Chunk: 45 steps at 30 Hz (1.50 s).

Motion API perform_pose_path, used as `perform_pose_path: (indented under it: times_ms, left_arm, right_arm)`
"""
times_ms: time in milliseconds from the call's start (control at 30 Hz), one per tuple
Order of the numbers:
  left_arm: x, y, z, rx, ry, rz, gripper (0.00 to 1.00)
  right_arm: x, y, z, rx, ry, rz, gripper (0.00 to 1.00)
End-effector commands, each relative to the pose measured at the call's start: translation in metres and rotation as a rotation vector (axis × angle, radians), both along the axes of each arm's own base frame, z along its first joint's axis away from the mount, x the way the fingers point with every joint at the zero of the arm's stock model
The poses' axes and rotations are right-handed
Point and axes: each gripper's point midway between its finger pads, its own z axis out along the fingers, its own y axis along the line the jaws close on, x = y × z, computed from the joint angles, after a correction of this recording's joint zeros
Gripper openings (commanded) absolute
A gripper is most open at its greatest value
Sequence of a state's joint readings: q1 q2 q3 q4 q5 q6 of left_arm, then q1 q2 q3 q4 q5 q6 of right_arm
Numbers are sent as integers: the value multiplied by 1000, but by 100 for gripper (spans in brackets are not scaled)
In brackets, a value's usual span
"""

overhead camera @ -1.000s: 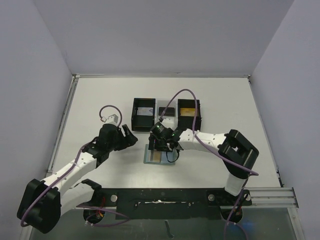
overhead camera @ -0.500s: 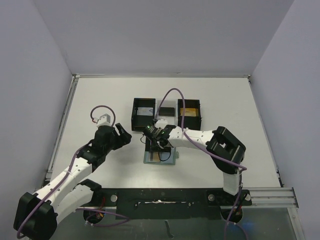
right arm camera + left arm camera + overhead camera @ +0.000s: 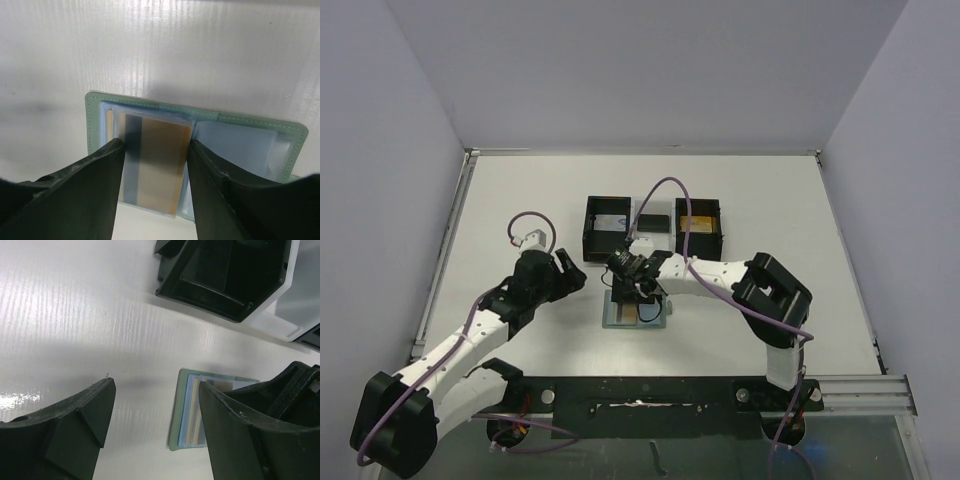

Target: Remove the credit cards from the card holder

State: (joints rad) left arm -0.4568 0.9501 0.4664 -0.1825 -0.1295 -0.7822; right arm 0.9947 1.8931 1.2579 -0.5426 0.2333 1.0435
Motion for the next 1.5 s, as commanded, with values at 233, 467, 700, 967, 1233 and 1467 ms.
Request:
perform_pose_path:
  times_ms: [233, 467, 700, 967, 1233, 1467]
  left_arm:
    - [9, -21, 14, -71, -37, -71, 66]
    - [10, -26, 13, -79, -30, -91, 66]
    - [11, -22, 15, -67, -34, -72, 66]
    - [12, -1, 24, -29, -71, 24, 66]
    - [11, 6, 30, -24, -96, 55, 66]
    - [10, 2, 25, -28, -77, 38, 66]
  right_arm:
    - [-2, 4, 8, 177, -19, -10, 40]
    - [0, 0, 12, 236, -27, -18, 33]
    - [7, -16, 29, 147, -76, -36, 48]
    - [9, -7, 40, 35, -95, 30, 63]
    - [11, 12, 27, 1, -60, 23, 70]
    - [-1, 6, -3, -62, 12, 30, 69]
